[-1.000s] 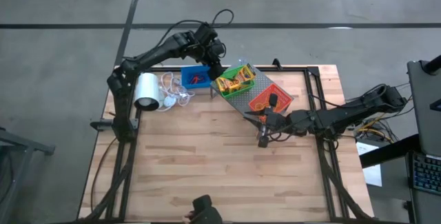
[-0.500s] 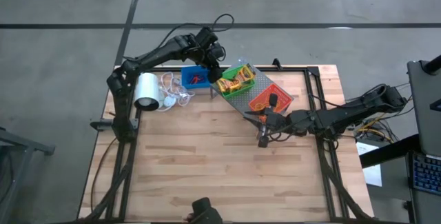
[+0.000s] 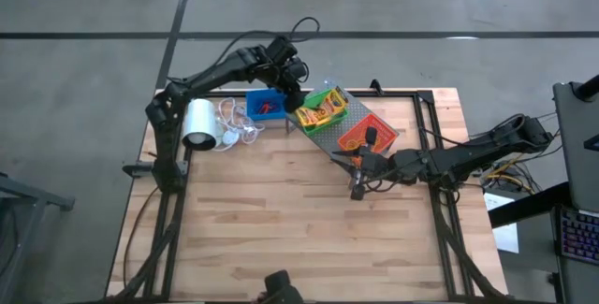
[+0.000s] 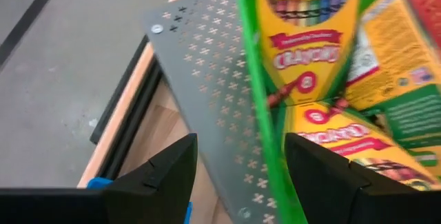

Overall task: Pick & Place Office Desk Supplies
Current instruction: Put the green bin on the shelf

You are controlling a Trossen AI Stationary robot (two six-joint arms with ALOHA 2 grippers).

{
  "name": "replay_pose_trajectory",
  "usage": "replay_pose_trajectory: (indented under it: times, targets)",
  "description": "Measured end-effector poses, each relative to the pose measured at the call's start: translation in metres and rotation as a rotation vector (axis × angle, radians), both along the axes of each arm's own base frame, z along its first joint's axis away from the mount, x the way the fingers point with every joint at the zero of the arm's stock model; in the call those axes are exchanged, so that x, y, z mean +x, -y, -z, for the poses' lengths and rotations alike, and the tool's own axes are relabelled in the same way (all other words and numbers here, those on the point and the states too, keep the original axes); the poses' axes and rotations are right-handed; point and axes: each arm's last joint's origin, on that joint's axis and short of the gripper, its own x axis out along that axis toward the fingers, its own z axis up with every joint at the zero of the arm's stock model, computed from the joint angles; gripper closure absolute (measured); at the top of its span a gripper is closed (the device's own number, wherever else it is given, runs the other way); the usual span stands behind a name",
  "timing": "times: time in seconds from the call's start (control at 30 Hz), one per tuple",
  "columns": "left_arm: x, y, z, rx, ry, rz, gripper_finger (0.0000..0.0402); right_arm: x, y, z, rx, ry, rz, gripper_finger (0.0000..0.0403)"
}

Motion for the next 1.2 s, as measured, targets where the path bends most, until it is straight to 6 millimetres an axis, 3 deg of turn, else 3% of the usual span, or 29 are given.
replay_pose_trajectory:
  times: [0.4,0.67,0.87,1.03,1.2]
  targets:
    - [0.005,0.009,0.002,-0.008,-0.015,0.024,0.0176,0.000,0.000,0.000,0.000,0.000,0.000,0.0334]
    - [0.007,0.011,0.018,-0.021,-0.034,0.028,0.0176,0.000,0.000,0.000,0.000,0.000,0.000,0.0329]
    - [0.007,0.011,0.020,-0.037,-0.030,0.005,0.0177,0.000,0.000,0.000,0.000,0.000,0.000,0.0322]
    - [0.007,0.011,0.020,-0.074,-0.021,-0.047,0.0202,0.000,0.000,0.000,0.000,0.001,0.000,0.0322]
    - [0.008,0.013,0.019,-0.079,-0.017,-0.050,0.0253,0.000,0.000,0.000,0.000,0.000,0.000,0.0330]
